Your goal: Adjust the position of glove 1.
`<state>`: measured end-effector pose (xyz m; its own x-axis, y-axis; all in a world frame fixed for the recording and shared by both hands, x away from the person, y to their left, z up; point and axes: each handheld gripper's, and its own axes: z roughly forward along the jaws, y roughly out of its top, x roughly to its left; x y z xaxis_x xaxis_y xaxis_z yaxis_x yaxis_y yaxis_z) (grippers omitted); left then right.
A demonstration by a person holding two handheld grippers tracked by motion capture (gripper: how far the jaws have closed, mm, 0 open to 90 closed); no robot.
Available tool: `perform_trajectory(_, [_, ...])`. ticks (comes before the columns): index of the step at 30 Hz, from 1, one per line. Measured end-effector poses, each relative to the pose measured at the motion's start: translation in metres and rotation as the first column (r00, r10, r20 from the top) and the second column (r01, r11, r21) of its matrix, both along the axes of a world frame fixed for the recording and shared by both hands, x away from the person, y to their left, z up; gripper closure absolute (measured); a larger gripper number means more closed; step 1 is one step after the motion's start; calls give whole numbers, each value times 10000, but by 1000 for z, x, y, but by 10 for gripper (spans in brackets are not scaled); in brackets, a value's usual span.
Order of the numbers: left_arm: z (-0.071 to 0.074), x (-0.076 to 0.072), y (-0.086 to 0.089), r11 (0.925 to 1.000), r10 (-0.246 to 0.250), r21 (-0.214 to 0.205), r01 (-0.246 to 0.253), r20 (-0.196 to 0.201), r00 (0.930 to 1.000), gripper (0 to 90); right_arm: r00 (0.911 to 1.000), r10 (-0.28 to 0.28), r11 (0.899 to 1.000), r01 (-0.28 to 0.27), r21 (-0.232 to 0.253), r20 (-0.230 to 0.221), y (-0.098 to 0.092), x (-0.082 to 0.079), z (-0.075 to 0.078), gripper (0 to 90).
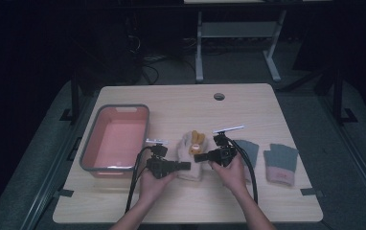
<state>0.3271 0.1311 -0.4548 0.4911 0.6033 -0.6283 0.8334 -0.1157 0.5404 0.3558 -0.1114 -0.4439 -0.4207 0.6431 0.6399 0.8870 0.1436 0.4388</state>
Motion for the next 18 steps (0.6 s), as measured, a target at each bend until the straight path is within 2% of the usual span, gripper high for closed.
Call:
perform_trajectory(7, [10,0,4,9999,-87,-95,90,279,9996,662,9998,56,9999,-59,150,179,1,0,12,827])
perform_trajectory(11, [15,-1,3,9999,-83,-127,87,317,9995,662,9999,47,9996,-52,289,147,0,-1,15,828])
perform_trajectory(18, [18,-1,5,9995,-134,-293,146,407,9991,662,9998,98,9996,-103,256,186,0,-1,22,828])
